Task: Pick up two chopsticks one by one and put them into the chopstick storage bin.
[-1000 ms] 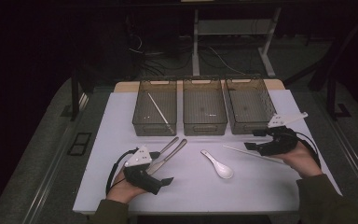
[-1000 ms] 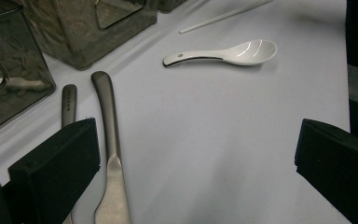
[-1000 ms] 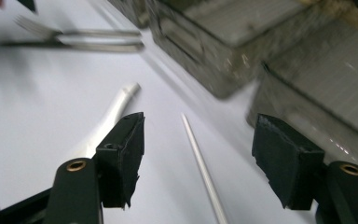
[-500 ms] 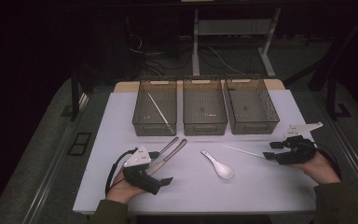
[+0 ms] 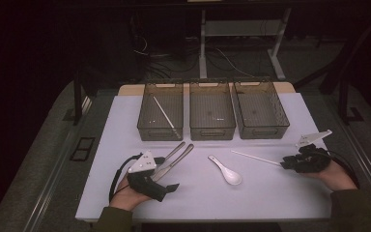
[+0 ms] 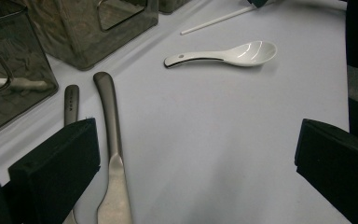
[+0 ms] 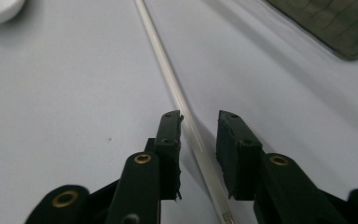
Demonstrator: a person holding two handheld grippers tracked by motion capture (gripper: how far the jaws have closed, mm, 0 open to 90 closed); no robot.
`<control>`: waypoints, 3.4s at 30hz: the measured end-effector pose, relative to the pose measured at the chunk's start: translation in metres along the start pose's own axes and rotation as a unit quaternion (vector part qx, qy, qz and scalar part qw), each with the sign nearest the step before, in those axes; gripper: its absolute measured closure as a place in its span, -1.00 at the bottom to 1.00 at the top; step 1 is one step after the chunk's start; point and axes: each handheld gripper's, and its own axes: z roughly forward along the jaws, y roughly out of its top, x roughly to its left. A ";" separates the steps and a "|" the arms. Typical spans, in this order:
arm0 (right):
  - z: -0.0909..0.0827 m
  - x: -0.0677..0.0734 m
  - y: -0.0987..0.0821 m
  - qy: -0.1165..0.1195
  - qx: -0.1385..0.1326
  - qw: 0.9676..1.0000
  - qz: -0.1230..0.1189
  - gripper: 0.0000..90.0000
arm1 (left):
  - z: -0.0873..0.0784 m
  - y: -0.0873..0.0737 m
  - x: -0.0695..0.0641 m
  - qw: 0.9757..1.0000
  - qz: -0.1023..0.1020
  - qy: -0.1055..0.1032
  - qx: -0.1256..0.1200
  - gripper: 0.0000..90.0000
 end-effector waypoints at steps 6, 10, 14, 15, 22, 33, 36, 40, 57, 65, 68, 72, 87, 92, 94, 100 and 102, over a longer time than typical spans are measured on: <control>0.001 -0.001 -0.001 0.009 0.006 1.000 -0.002 0.69 | 0.000 0.000 0.000 1.000 0.001 0.000 0.001 -1.00; 0.003 -0.001 -0.002 0.009 0.011 1.000 -0.005 0.74 | 0.001 0.000 0.000 1.000 0.000 0.000 0.001 -1.00; 0.003 -0.002 -0.002 0.012 0.010 1.000 -0.007 0.76 | 0.001 -0.001 0.000 1.000 -0.001 -0.001 0.002 -1.00; 0.003 -0.001 -0.003 0.013 0.011 1.000 -0.007 0.76 | 0.001 -0.001 0.000 1.000 -0.001 -0.001 0.002 -1.00; 0.003 0.007 -0.002 0.016 0.022 0.999 -0.028 0.79 | 0.001 0.000 -0.001 1.000 0.000 -0.002 0.002 -1.00; 0.002 0.020 -0.004 0.026 0.024 0.998 -0.056 0.83 | 0.000 0.000 -0.002 1.000 0.001 -0.003 0.002 -1.00; 0.002 0.022 -0.005 0.029 0.022 0.997 -0.063 0.83 | 0.000 0.000 -0.002 1.000 0.002 -0.003 0.002 -1.00; 0.002 0.026 -0.007 0.028 0.019 0.997 -0.075 0.86 | 0.000 0.000 -0.001 1.000 0.001 -0.003 0.001 -1.00; -0.010 0.025 -0.007 0.044 -0.020 0.997 -0.057 0.87 | -0.001 0.001 -0.002 1.000 0.005 -0.003 0.003 -1.00; -0.022 0.027 -0.004 0.044 -0.054 0.996 -0.054 0.87 | 0.000 0.000 -0.001 1.000 0.003 -0.002 0.002 -1.00; -0.025 0.028 -0.003 0.045 -0.064 0.996 -0.052 0.87 | 0.000 0.000 -0.001 1.000 0.004 -0.002 0.003 -1.00; -0.030 0.028 -0.002 0.044 -0.080 0.995 -0.051 0.88 | 0.001 -0.001 -0.001 1.000 0.004 -0.002 0.003 -1.00; -0.053 0.034 0.007 0.056 -0.152 0.986 -0.050 0.88 | 0.003 -0.002 0.000 1.000 0.001 -0.001 0.008 -1.00; -0.053 0.035 0.014 0.059 -0.165 0.983 -0.043 0.88 | 0.004 -0.002 0.000 1.000 0.000 0.000 0.005 -1.00; -0.052 0.035 0.018 0.061 -0.169 0.983 -0.042 0.88 | 0.005 -0.002 0.000 1.000 -0.001 0.000 0.004 -1.00; -0.051 0.038 0.031 0.064 -0.185 0.980 -0.035 0.88 | 0.005 -0.002 0.000 1.000 0.002 0.001 0.006 -1.00; -0.049 0.039 0.036 0.060 -0.186 0.980 -0.035 0.88 | 0.005 -0.002 -0.001 1.000 -0.001 0.000 0.005 -1.00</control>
